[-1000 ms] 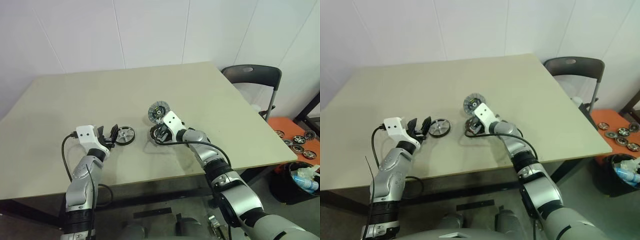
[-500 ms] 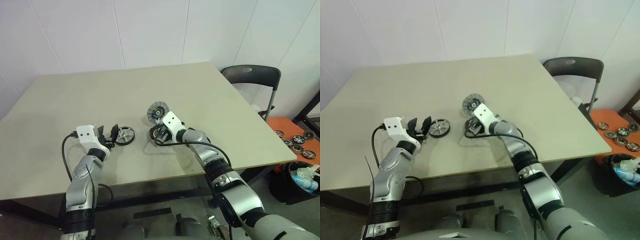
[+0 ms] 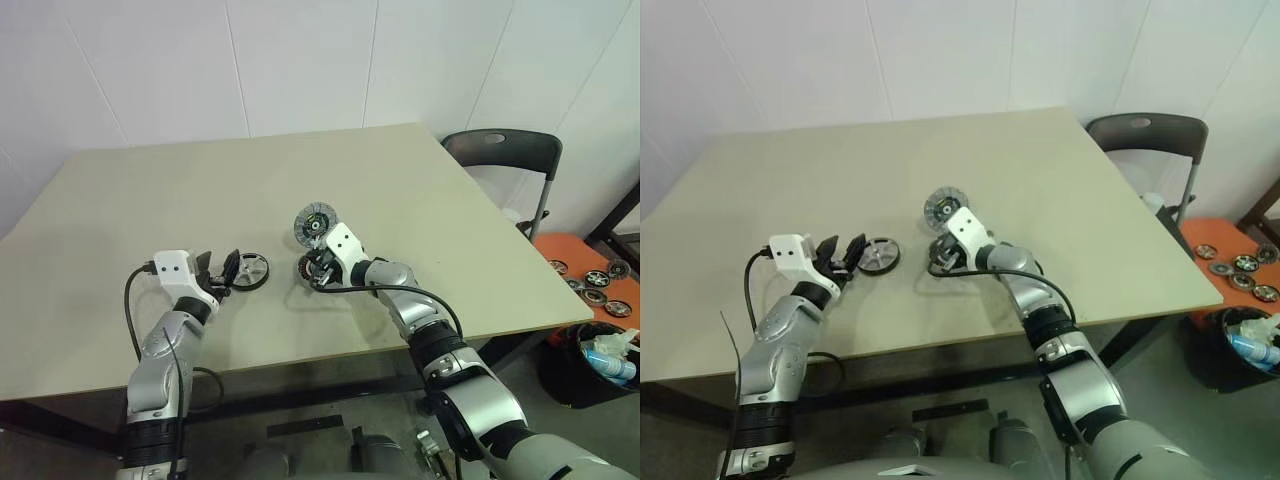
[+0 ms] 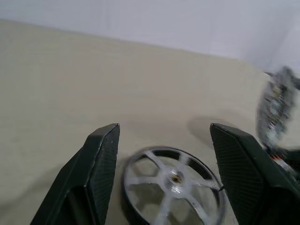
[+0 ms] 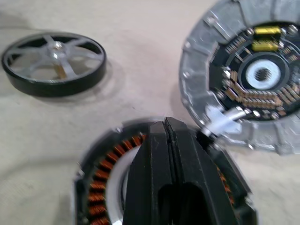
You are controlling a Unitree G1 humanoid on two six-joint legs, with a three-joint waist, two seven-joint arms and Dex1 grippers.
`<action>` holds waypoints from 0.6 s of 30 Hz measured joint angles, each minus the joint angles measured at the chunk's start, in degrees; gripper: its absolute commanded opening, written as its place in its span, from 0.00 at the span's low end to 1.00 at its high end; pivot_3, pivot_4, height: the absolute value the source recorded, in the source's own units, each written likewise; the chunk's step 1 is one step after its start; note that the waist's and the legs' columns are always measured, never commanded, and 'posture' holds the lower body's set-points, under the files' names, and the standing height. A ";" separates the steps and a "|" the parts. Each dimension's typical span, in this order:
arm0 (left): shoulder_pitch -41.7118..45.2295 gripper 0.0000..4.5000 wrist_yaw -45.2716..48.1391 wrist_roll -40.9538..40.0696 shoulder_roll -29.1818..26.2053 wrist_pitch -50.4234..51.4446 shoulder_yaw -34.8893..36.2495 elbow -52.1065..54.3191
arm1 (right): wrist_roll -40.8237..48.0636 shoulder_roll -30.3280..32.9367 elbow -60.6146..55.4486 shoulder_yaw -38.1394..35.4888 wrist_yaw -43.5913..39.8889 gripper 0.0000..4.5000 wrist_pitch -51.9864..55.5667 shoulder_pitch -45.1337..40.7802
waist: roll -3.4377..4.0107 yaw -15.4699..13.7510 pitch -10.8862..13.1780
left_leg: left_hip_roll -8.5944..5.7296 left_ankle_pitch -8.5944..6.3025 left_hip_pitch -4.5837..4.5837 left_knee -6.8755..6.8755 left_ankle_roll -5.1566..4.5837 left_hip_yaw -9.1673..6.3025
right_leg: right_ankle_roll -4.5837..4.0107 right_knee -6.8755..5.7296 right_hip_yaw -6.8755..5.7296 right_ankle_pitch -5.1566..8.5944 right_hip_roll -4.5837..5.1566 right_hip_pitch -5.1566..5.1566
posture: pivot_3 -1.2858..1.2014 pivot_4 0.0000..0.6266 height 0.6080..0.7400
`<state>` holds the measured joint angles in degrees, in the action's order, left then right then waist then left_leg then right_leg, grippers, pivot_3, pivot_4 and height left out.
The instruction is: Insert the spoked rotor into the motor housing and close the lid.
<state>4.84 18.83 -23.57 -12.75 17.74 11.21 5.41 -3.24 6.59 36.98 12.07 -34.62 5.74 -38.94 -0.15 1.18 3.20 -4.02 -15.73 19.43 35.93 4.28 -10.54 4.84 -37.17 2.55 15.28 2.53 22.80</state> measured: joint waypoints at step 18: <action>-3.76 0.72 32.15 -10.91 -17.64 10.85 -3.74 2.58 | -2.10 0.32 -0.47 1.21 1.57 0.00 2.93 0.00 | 0.08 -0.07 0.05 | 0.02 0.00 -0.03 -0.01 0.00 -0.01 | -0.07 -0.01 0.02 0.05 0.01 -0.01 | 0.52 0.00 1.00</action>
<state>1.08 50.98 -34.48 -30.39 28.59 7.47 7.99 -5.34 6.92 36.52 13.28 -33.04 8.67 -38.94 -0.07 1.11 3.26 -4.00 -15.73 19.40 35.92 4.27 -10.54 4.77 -37.18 2.57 15.33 2.54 22.79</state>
